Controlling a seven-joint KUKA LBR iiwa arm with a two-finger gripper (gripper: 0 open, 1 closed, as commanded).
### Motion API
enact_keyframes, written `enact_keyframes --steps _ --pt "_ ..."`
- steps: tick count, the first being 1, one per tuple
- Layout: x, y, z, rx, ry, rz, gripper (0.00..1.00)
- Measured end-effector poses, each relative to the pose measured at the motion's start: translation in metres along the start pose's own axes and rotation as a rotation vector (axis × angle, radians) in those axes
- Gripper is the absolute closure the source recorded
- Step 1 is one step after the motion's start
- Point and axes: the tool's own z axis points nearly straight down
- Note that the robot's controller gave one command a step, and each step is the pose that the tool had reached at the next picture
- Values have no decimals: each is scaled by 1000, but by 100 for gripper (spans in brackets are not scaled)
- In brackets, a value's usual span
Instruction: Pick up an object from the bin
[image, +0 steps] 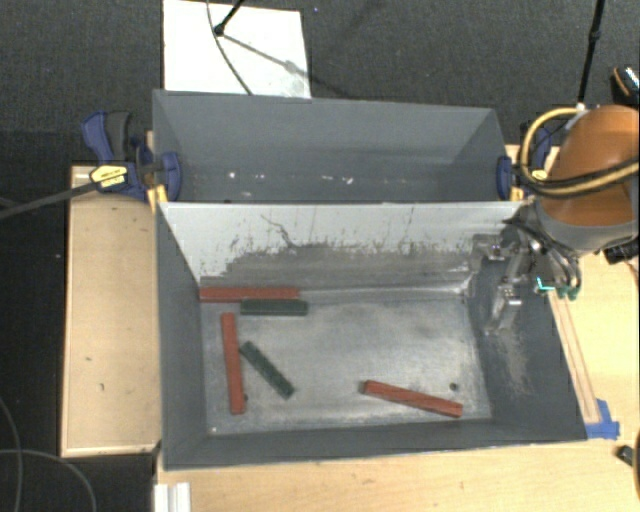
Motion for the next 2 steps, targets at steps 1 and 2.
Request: enact_keyframes --steps 1,2 --pt "87 11 61 -2 3 -161 0" --pt "107 54 93 3 -15 -300 0"
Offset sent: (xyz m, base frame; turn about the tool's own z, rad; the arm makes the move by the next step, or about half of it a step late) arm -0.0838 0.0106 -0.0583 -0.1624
